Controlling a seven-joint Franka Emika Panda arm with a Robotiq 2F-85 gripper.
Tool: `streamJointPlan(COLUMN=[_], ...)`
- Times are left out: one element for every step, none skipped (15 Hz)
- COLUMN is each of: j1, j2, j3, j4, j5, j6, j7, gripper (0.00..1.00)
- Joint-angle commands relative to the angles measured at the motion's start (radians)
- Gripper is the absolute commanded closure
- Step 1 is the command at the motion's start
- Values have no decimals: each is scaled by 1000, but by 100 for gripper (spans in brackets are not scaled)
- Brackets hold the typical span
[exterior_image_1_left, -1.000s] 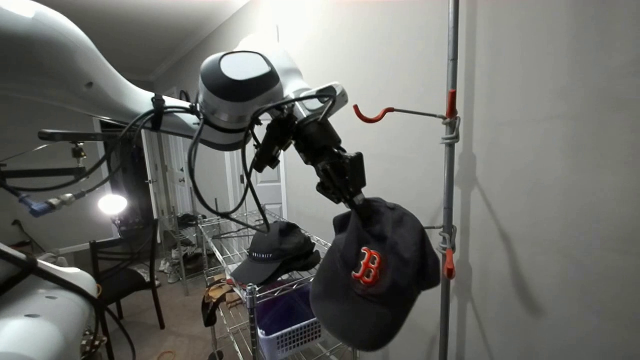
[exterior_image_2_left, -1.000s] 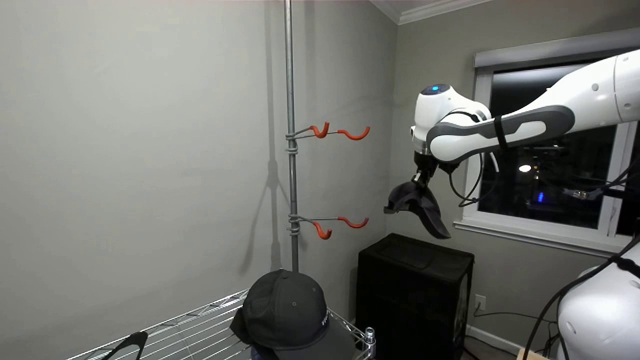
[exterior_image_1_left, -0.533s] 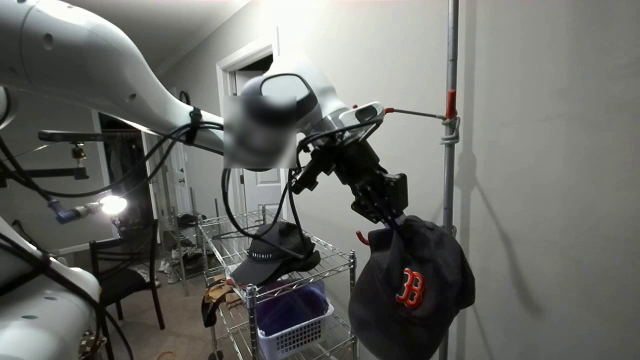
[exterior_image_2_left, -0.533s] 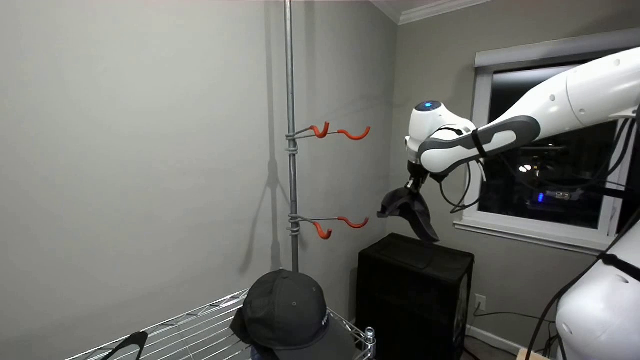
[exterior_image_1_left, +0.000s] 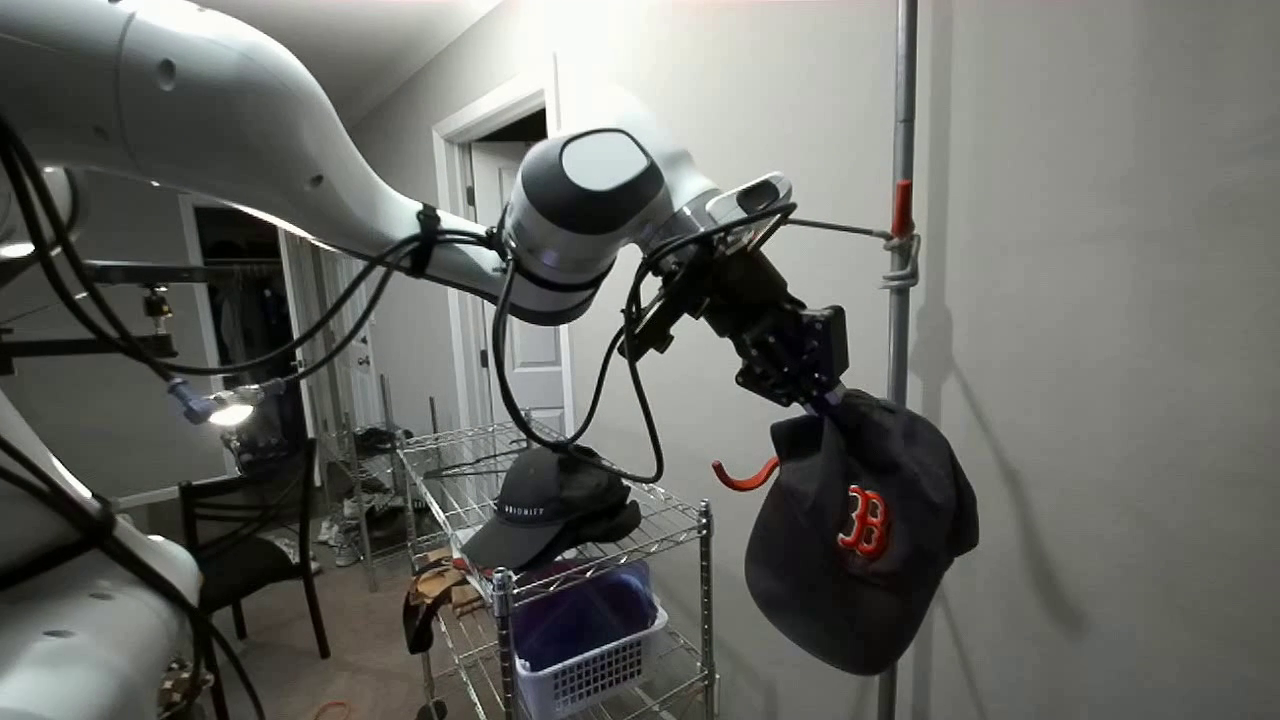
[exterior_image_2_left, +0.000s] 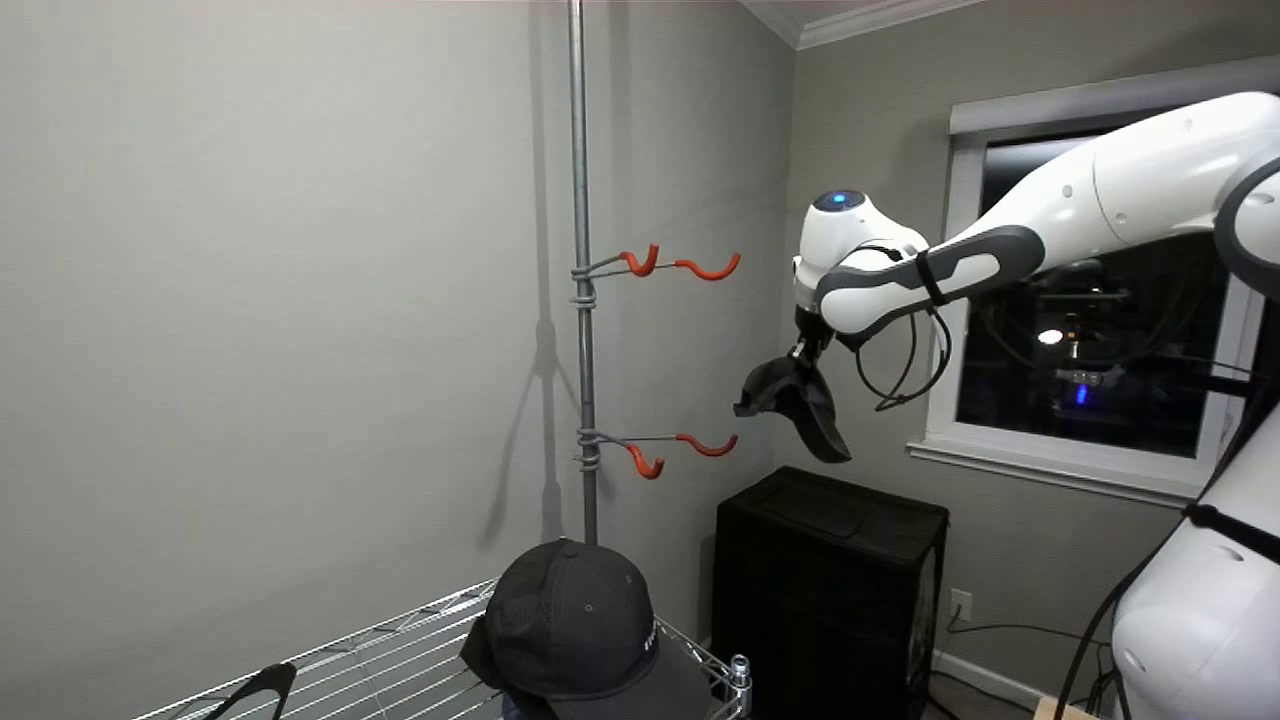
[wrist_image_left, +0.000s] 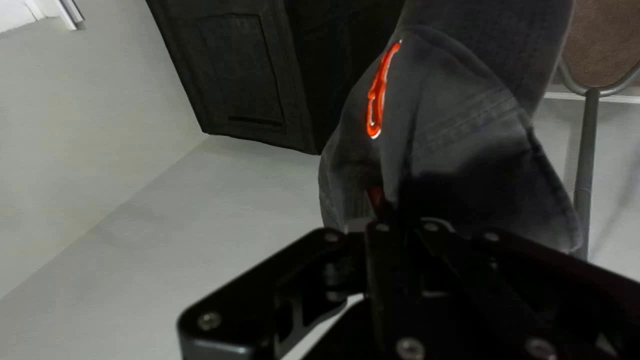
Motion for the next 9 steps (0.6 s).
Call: streamJointPlan(j1=[-8, -9, -14, -17, -17, -19, -17, -16, -15], j2=[85, 111, 133, 156, 170, 184, 195, 199, 205], j3=[28, 32, 35, 33, 29, 25, 20, 16, 13], j4=[55, 61, 68, 76, 80, 85, 87, 84, 83], j5=[-7, -13, -26, -36, -40, -50, -56, -63, -70], j6=[22, 27, 27, 27, 26, 27, 27, 29, 27], j7=[41, 54, 71, 81, 84, 89, 93, 94, 97], gripper=[97, 97, 97, 97, 97, 97, 97, 97, 97])
